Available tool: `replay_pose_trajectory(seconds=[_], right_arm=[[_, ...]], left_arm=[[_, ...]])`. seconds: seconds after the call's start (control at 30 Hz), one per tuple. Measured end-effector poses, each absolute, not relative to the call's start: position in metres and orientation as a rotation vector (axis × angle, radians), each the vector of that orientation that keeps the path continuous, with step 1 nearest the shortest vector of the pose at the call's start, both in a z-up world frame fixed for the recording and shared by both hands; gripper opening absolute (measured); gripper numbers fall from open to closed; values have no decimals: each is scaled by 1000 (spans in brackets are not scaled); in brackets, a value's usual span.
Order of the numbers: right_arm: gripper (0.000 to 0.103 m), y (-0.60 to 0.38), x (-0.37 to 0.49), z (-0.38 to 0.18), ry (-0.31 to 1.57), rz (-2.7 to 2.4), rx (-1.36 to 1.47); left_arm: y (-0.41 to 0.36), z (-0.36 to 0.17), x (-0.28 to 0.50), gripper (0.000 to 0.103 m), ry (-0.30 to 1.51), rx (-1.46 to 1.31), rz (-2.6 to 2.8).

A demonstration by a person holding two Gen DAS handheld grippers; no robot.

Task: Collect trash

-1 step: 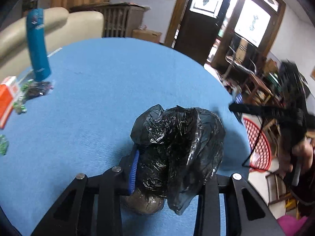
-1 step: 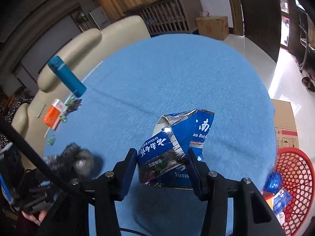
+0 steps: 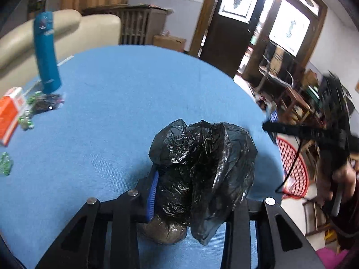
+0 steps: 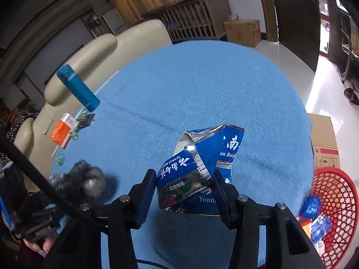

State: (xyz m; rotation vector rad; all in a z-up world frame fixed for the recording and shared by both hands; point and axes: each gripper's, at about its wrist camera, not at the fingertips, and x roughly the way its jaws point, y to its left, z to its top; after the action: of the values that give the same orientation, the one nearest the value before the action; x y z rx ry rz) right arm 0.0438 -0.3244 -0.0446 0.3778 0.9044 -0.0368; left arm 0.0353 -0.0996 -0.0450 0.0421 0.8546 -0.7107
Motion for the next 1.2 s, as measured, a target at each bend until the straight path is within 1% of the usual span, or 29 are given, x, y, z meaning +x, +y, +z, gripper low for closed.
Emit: replay_pose_trajectory(seconds=[0.23, 0.47, 0.83, 1.2], right_arm=[[53, -331, -8, -6, 820, -10, 376], [53, -318, -38, 18, 742, -4, 359], [53, -304, -88, 58, 604, 2, 332], [53, -305, -122, 77, 530, -5, 320]], left_arm=[[-105, 0, 3, 38, 749, 52, -623], [-110, 33, -33, 38, 643, 112, -602], [-126, 62, -69, 38, 563, 162, -611], [-145, 74, -86, 38, 526, 202, -645]])
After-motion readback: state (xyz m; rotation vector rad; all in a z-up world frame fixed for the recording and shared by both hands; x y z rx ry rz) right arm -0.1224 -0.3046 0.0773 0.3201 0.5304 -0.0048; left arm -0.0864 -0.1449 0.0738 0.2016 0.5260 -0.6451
